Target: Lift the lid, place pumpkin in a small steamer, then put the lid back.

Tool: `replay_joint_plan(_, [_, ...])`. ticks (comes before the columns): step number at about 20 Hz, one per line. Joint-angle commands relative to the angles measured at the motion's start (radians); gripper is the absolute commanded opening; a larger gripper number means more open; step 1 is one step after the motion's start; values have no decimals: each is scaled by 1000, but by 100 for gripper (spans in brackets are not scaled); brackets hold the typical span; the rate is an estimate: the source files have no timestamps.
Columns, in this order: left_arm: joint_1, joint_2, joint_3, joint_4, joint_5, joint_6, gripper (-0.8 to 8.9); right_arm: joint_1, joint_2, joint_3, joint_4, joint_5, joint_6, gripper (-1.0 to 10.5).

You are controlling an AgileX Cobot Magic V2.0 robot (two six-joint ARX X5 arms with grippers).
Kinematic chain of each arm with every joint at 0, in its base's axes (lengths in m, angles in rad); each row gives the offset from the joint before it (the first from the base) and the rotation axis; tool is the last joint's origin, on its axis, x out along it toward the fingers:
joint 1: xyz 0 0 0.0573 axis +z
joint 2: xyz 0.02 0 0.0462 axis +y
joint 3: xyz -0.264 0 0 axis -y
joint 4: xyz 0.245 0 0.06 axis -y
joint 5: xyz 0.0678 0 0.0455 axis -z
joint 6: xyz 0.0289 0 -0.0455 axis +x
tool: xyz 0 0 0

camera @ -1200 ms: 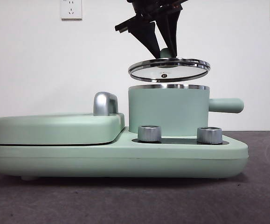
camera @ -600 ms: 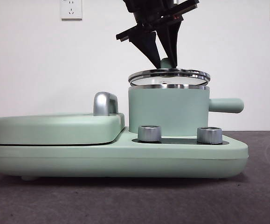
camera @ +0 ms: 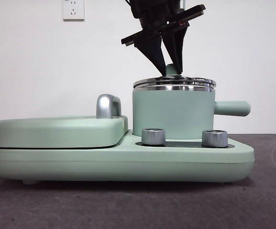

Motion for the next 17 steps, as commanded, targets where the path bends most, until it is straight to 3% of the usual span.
replay_joint_plan(1, [-31, 60, 21, 11, -45, 18, 15, 8, 0, 6, -82, 5, 6, 546])
replay_joint_plan(11, [-50, 60, 21, -11, -78, 26, 39, 8, 0, 6, -82, 4, 5, 546])
replay_joint_plan(12, [-49, 60, 21, -9, -78, 19, 91, 8, 0, 6, -82, 4, 5, 546])
replay_joint_plan(15, [-45, 60, 28, -6, -78, 13, 482, 8, 0, 6, -82, 4, 6, 546])
replay_joint_plan(17, [-44, 60, 54, -14, -78, 13, 555, 8, 0, 6, -82, 4, 6, 546])
